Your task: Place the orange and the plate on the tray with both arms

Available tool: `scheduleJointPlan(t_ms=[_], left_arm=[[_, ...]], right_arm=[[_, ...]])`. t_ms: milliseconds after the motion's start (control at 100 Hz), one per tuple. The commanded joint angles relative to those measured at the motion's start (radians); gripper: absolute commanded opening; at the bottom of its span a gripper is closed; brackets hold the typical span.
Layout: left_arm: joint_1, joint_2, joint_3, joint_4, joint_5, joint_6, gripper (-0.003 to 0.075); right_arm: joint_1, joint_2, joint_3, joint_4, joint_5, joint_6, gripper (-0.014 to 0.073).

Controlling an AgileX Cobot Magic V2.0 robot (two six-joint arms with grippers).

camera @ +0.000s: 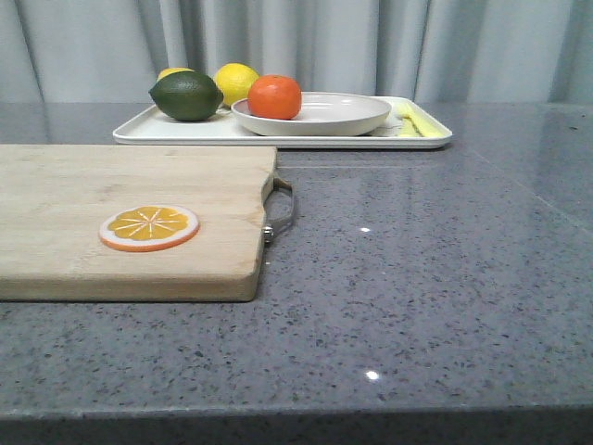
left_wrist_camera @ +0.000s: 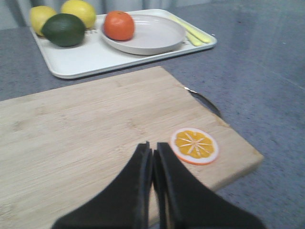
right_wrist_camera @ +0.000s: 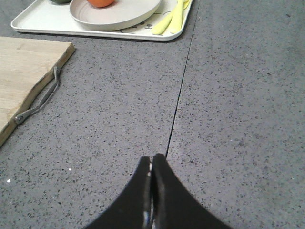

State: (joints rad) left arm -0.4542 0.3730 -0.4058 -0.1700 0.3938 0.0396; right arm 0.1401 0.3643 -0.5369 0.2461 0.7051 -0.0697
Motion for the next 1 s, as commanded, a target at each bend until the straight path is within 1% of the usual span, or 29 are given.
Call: scheduleJointPlan(t_ms=[0,10,80,140,380,570,750,850,990], left_arm=[[0.054,-0.018,0.039,-0.001,-0.201,-0.005,-0.0019],[0.063,-0.024,0.051,-0.001,-0.233,-0.005,-0.0019],[0.109,-0.063,0.110,0.001,-0.321,0.002,-0.0019],[0.148,-0.100,0.151,0.001,-0.352,0.002,-0.0019],[0.326,-0.256,0.279,0.027,-0.359,0.002,-0.0019],[0.425,-0.358,0.370,0.030,-0.359,0.004,-0.0019],[0.474,-0.409,0.428,0.032,-0.375,0.028,-0.0019],[0.480,-0.409,0.430,0.036,-0.336,0.028,-0.0019],[0.480,-0.409,0.430,0.043,-0.335,0.028,-0.0019]], right_arm=[[0.001,0.004,-0.021,0.002,-0.069,-0.009,-0.0059],[0.001,0.004,-0.021,0.002,-0.069,-0.009,-0.0059],[0.001,0.004,-0.021,0.002,-0.069,-0.009,-0.0059],[0.001,0.004,-0.021,0.002,-0.069,-0.009,-0.0059],[0.001,0.004,-0.021,0.002,-0.069,-0.009,-0.0059],[0.001,0.004,-0.021,0.002,-0.069,-0.009,-0.0059],[0.001,0.004,-0.021,0.002,-0.069,-0.009,-0.0059],[0.001,0.004,-0.021,0.002,-0.066,-0.009,-0.0059],[0.001,0.004,-0.021,0.002,-0.065,-0.009,-0.0059]])
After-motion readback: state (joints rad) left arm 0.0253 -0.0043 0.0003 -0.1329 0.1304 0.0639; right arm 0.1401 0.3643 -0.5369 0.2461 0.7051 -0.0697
